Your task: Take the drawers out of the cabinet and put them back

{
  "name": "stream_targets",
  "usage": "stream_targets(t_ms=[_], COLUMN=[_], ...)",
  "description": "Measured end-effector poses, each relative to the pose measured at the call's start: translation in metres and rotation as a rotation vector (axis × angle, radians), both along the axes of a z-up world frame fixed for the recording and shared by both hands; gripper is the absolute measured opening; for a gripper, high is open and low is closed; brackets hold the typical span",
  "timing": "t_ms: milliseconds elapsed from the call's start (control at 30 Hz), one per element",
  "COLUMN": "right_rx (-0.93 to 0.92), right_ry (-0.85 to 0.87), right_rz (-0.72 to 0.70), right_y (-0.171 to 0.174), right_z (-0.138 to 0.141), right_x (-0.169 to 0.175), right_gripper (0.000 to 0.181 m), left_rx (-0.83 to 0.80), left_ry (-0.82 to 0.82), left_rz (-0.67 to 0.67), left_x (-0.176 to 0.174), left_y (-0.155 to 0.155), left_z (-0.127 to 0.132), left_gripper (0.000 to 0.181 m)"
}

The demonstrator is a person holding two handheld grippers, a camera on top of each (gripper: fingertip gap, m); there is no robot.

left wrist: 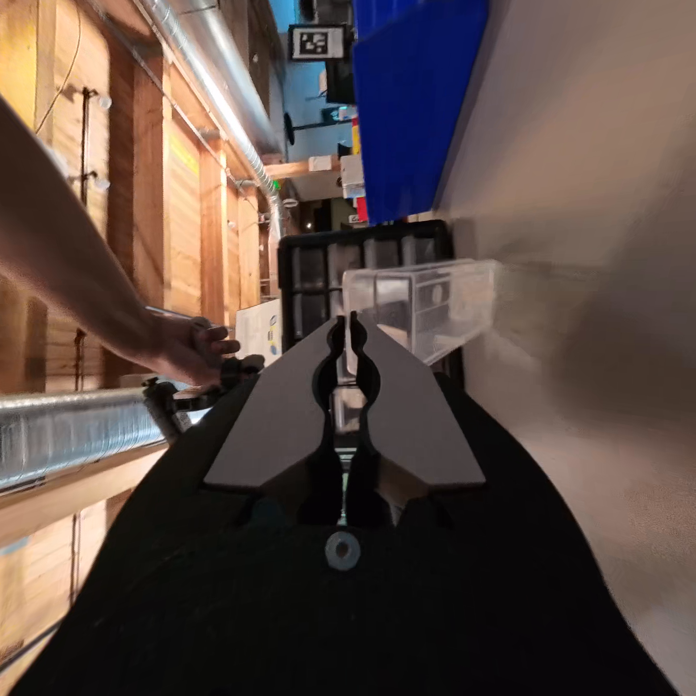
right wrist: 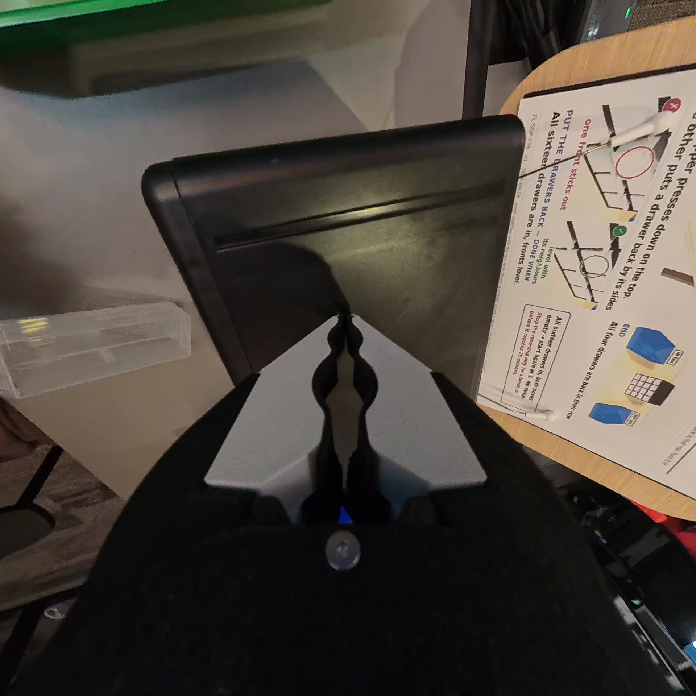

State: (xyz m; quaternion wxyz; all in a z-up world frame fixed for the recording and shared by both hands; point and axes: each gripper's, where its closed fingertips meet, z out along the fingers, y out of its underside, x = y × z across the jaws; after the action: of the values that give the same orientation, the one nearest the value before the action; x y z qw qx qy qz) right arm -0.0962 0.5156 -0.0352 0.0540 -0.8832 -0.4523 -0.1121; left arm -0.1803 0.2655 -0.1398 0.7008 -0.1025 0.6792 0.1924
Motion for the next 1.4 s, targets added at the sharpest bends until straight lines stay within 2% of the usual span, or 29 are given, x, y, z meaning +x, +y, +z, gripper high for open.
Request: stream_targets(t_ms=[67, 133, 233, 367, 433, 500, 533, 600, 700, 800, 867, 933, 1067, 1200, 1300, 1333, 1400], right_rx=[0.014, 0.026, 0.045, 0.109, 0.080, 0.076, 0.112, 0.173, 0.194, 0.067, -0.031, -0.057, -0.028, -0.094, -0.133, -0.129, -0.052], right_ry=[0.024, 0.045, 0.069, 0.112, 0.253, 0.541, 0.652, 0.752, 0.742, 0.625, 0.527, 0.438, 0.344, 0.245, 0.194, 0.176, 0.170], right_rz=[-0.011, -0.016, -0.013, 0.052, 0.055, 0.140, 0.194, 0.305, 0.502, 0.570, 0.600, 0.645, 0.711, 0.741, 0.772, 0.785, 0.819], right_y=[0.000, 0.000, 0.000, 0.000, -0.015, -0.040, -0.053, -0.081, -0.126, -0.171, -0.193, -0.201, -0.191, -0.189, -0.194, -0.196, -0.193], right_z=[0.000, 0.000, 0.000, 0.001, 0.004, 0.023, 0.034, 0.036, -0.006, -0.076, -0.120, -0.151, -0.170, -0.188, -0.203, -0.207, -0.208], right_x=[0.000, 0.000, 0.000, -0.001, -0.017, -0.058, -0.072, -0.087, -0.096, -0.099, -0.100, -0.105, -0.120, -0.122, -0.121, -0.121, -0.127], right_gripper=[0.000, 0.000, 0.000, 0.000, 0.000, 0.000, 0.011, 0.024, 0.047, 0.059, 0.067, 0.077, 0.080, 0.079, 0.085, 0.084, 0.061], left_rx=[0.006, 0.021, 0.006, -0.011, -0.047, -0.047, -0.077, -0.190, -0.414, -0.770, -0.998, -1.074, -1.081, -1.381, -1.590, -1.612, -1.608], left_ry=[0.076, 0.163, 0.251, 0.307, 0.321, 0.289, 0.282, 0.289, 0.249, 0.175, 0.138, 0.141, 0.140, -0.057, -0.161, -0.170, -0.191], left_rz=[-0.013, -0.082, -0.088, -0.086, -0.054, -0.017, 0.005, 0.040, 0.119, 0.278, 0.299, 0.336, 0.395, 0.468, 0.374, 0.367, 0.381], left_x=[-0.007, -0.016, -0.029, -0.039, -0.045, -0.049, -0.052, -0.061, -0.077, -0.097, -0.104, -0.112, -0.122, -0.126, -0.123, -0.124, -0.126], left_y=[0.005, 0.001, 0.004, 0.013, 0.022, 0.031, 0.035, 0.038, 0.042, 0.053, 0.047, 0.049, 0.058, 0.064, 0.056, 0.057, 0.064], left_z=[-0.019, -0.037, -0.058, -0.067, -0.072, -0.066, -0.064, -0.065, -0.057, -0.054, -0.053, -0.059, -0.067, -0.052, -0.042, -0.043, -0.044], left_gripper=[0.002, 0.003, 0.006, 0.007, 0.008, 0.010, 0.016, 0.025, 0.030, 0.036, 0.036, 0.037, 0.037, 0.035, 0.035, 0.035, 0.035])
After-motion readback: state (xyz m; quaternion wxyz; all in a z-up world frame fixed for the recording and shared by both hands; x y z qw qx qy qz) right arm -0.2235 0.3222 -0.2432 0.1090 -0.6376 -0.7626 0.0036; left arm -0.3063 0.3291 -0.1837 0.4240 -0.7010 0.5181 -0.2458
